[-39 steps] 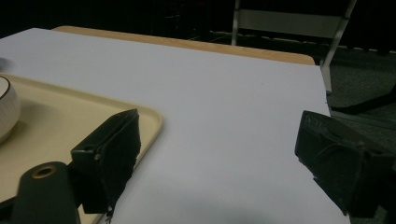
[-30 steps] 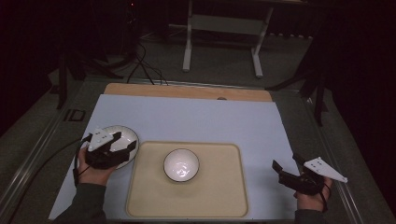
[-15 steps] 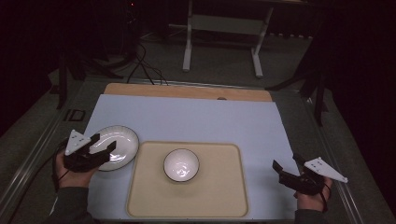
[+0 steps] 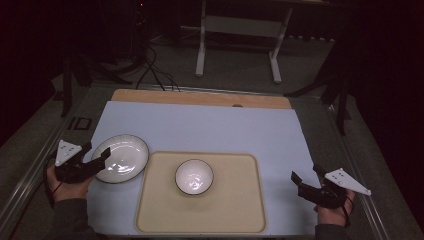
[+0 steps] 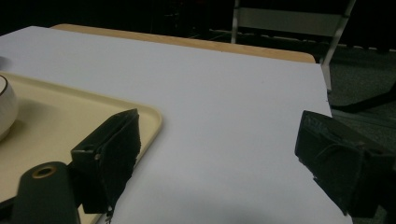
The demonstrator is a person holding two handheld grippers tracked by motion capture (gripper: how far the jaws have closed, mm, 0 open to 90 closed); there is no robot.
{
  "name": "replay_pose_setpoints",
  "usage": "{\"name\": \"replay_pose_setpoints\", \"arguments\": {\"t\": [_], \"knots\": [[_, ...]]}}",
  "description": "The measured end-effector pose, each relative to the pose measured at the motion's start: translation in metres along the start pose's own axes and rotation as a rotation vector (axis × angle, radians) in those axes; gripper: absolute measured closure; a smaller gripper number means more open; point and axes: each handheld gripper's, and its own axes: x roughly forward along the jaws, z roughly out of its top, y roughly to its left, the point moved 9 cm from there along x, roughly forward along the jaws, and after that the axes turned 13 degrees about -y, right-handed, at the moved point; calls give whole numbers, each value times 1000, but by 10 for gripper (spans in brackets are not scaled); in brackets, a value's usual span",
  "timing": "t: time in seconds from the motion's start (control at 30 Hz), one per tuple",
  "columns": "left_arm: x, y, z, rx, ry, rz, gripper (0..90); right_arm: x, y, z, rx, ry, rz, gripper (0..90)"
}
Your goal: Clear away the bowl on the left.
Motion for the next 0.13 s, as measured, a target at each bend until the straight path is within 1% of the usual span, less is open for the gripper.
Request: {"name": "replay_pose_setpoints", "arguments": {"t": [0.13], "knots": [[-1, 1, 1, 3, -9, 9, 333, -1, 1, 3, -9, -21, 5, 139]]}}
